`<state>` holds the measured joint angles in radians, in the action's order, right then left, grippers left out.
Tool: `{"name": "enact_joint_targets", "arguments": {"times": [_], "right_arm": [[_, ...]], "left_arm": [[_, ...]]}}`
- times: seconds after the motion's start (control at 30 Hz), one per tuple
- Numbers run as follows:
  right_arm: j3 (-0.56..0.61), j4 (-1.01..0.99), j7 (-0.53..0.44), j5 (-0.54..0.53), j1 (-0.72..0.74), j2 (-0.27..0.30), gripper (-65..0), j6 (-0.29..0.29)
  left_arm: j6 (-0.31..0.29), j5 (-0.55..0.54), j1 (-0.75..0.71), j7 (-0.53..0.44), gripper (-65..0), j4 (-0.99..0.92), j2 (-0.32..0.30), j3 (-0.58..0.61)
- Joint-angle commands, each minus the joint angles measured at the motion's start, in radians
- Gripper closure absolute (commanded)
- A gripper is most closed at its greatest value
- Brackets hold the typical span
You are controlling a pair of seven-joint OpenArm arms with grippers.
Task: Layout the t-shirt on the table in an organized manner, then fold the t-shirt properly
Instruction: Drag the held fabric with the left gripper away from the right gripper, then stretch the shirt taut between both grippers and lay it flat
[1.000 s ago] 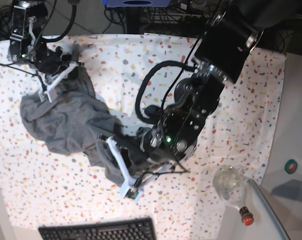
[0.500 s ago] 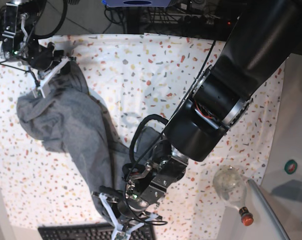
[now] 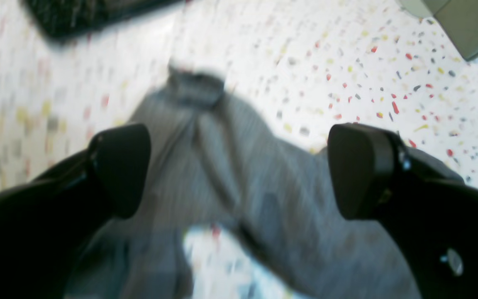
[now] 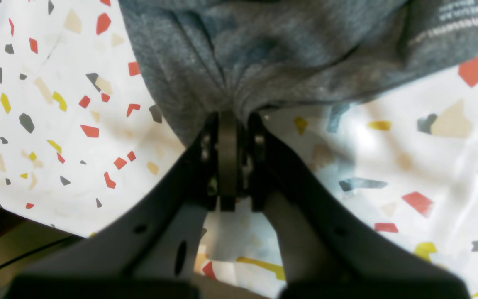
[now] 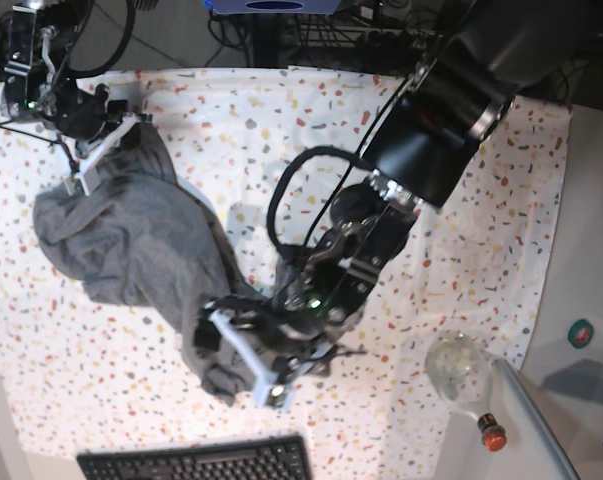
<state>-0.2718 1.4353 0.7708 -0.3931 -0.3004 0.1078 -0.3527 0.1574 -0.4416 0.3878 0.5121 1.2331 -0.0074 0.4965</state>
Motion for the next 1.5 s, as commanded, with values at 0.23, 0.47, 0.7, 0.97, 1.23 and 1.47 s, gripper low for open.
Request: {"name": "enact_joint_targets", "arguments": {"times": [0.23, 0.47, 0.7, 0.97, 1.23, 1.47], "right_arm": [[-0.005, -0.006, 0.063, 0.072, -0.006, 0.016, 0.0, 0.028], [-0.002, -0.006, 0.063, 0.072, 0.0, 0.013, 0.0, 0.028], [-0.005, -0.006, 0.062, 0.075, -0.001, 0.02, 0.0, 0.028], [-0.008, 0.152, 0.163, 0.072, -0.03, 0.106, 0.0, -0.055], [-0.264, 0.467, 0.372, 0.072, -0.046, 0.111, 0.0, -0.065], [-0.303, 0.58, 0.424, 0.07, -0.082, 0.094, 0.0, -0.067]], "left_arm": [[0.005, 0.01, -0.227, 0.007, -56.9, 0.057, -0.035, -0.218], [0.005, 0.002, -0.151, -0.169, -56.8, -0.184, -0.01, -0.141], [0.005, 0.011, -0.028, -0.224, -47.4, -0.49, 0.062, -0.115], [0.008, 0.0, -0.013, 0.01, 0.0, -0.28, -0.056, -0.137], [0.009, 0.008, -0.238, 0.512, 0.0, 0.452, -0.216, -0.525], [0.008, 0.002, -0.428, 0.679, 0.0, 0.744, -0.25, -0.684]]}}
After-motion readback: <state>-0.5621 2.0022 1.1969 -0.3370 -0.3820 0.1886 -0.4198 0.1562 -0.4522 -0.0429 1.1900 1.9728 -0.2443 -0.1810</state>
